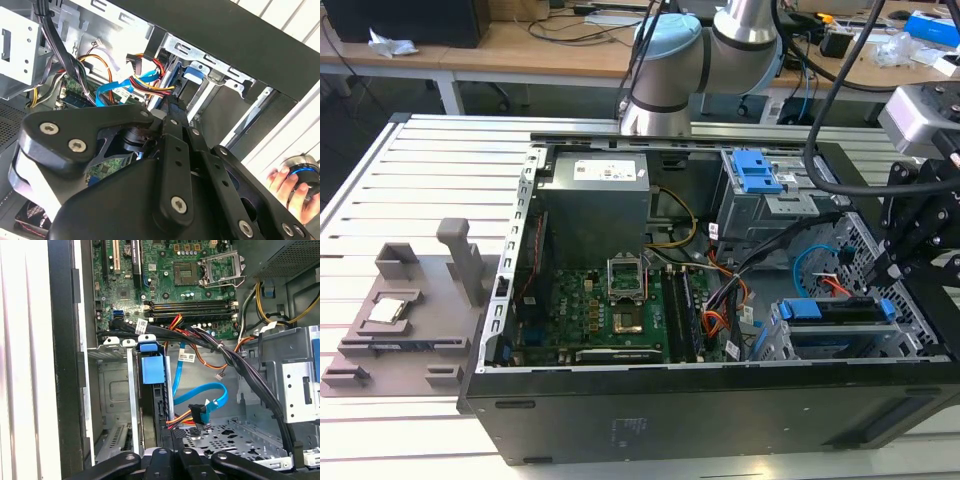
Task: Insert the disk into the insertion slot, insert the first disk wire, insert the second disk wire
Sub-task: 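Insert the second disk wire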
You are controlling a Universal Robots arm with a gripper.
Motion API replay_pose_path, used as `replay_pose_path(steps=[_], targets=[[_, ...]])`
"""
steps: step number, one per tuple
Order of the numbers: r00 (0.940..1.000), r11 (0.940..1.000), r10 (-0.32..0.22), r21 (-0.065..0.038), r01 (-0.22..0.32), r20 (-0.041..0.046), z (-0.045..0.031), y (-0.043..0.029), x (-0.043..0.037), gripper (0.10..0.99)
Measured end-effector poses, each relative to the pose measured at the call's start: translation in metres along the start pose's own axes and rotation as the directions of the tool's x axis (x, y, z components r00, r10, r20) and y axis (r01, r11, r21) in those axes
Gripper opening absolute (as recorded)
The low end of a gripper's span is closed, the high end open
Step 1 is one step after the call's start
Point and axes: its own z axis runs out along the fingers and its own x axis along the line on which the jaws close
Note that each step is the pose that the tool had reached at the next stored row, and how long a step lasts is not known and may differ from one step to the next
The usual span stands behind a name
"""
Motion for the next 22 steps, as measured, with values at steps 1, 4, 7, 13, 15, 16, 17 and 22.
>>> replay_pose_path(steps=[1,4,7,13,15,16,17,22], targets=[[1.0,1.0,0.0,0.0,0.0,0.0,0.0,0.0,0.0,0.106],[1.0,1.0,-0.001,0.0,0.001,-0.0001,0.0002,0.0043,0.0003,0.106],[1.0,1.0,-0.001,0.0,0.001,0.0,0.0008,0.015,0.0011,0.106],[1.0,1.0,-0.001,0.0,0.001,-0.0001,0.0012,0.023,0.0018,0.106],[1.0,1.0,-0.001,0.0,0.001,0.0,0.0013,0.0232,0.0018,0.106],[1.0,1.0,-0.001,0.0,0.001,-0.0001,0.0013,0.0232,0.0018,0.106],[1.0,1.0,-0.001,0.0,0.001,-0.0001,0.0012,0.0233,0.0018,0.106],[1.0,1.0,-0.001,0.0,0.001,-0.0001,0.0013,0.0236,0.0018,0.235]])
